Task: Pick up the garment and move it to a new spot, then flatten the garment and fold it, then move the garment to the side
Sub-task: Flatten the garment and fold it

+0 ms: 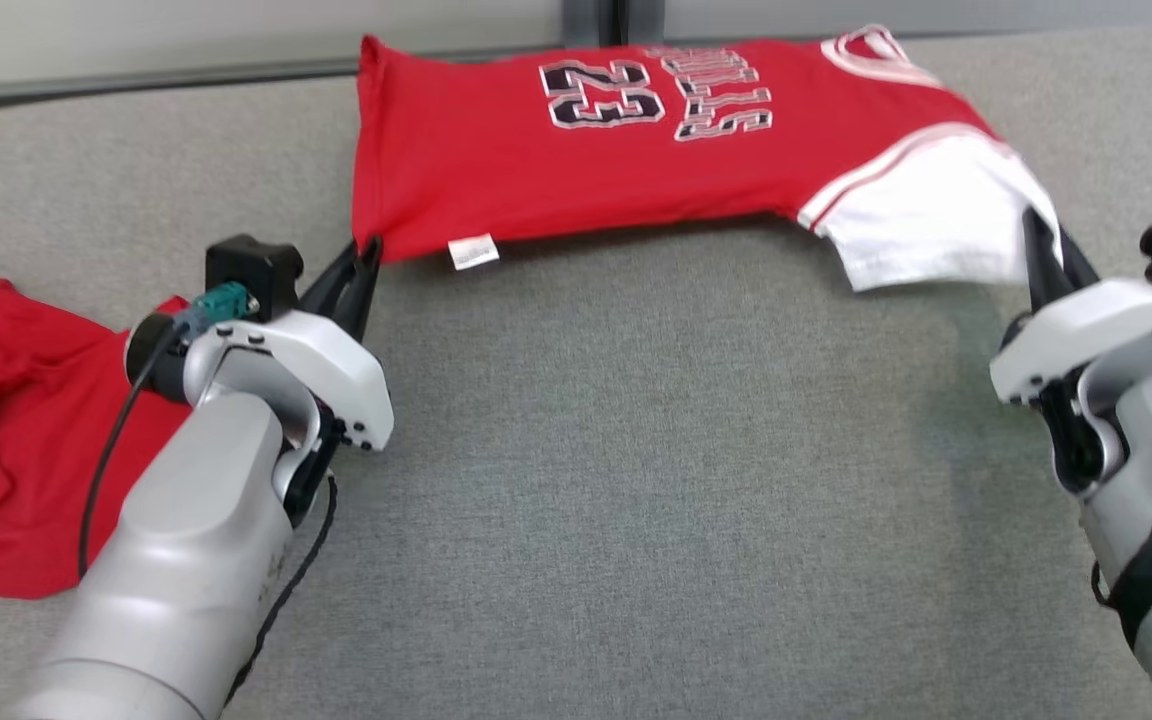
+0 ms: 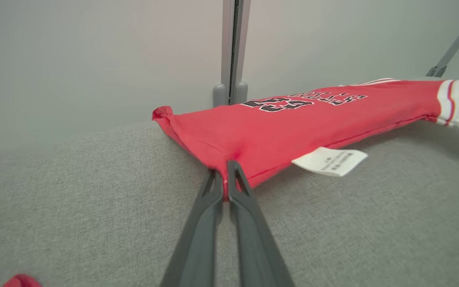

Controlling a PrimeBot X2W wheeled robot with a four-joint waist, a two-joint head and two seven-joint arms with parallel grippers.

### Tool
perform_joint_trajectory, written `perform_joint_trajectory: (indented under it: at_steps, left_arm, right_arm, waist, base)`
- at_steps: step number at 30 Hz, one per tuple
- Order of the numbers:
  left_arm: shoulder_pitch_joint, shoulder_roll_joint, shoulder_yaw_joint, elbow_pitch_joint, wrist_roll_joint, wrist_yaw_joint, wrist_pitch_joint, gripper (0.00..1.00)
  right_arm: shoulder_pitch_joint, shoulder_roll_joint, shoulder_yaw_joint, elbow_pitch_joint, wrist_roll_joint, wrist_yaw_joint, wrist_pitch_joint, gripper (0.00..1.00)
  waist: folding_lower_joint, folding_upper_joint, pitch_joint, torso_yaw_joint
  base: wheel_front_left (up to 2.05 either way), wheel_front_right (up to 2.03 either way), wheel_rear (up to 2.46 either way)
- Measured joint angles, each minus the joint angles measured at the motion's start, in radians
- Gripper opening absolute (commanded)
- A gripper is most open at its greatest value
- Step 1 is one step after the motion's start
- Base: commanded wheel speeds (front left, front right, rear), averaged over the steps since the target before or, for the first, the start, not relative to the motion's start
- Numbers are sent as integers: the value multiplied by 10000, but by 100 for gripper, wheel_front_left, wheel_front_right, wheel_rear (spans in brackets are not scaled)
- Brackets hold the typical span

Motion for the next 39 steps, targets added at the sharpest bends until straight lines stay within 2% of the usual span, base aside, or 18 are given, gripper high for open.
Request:
perform_joint_trajectory:
  at_steps: [6, 15, 19, 20, 22, 31, 39]
  left_arm:
    - [893, 81, -418, -224, -8, -8, 0, 0]
    - [2185, 198, -780, -546, -286, -8, 0, 0]
    - [2827, 343, -1074, -947, -568, -8, 121, 0]
    - [3084, 456, -1193, -1229, -765, -8, 316, 0]
    - [3230, 548, -1271, -1406, -817, -8, 405, 0]
    - [4812, 1684, -1624, -3950, -1741, 0, 1618, 0]
    - [6399, 2805, -1730, -7099, -2188, 623, 2924, 0]
  right_arm:
    - [1013, -464, 408, -123, 869, 2, 696, 0]
    - [2484, -1348, 1361, -1206, 2136, 10, 2571, 0]
    - [3252, -1965, 1733, -2006, 2876, 10, 3781, 0]
    - [3570, -2345, 1841, -2458, 3196, 10, 4301, 0]
    - [3731, -2512, 1864, -2690, 3352, 10, 4533, 0]
    - [5195, -3797, 1701, -4454, 4370, 10, 6575, 0]
    - [6472, -4372, 905, -5756, 4642, 10, 7839, 0]
  waist:
    - [0, 0, -712, 98]
    - [0, 0, -1587, 115]
    - [0, 0, -1935, 112]
    - [0, 0, -2063, 120]
    - [0, 0, -2119, 123]
    - [0, 0, -2423, 207]
    - [0, 0, -2490, 339]
  base:
    - [0, 0, 0]
    - [0, 0, 0]
    - [0, 0, 0]
    - [0, 0, 0]
    - [0, 0, 0]
    - [0, 0, 0]
    - [0, 0, 0]
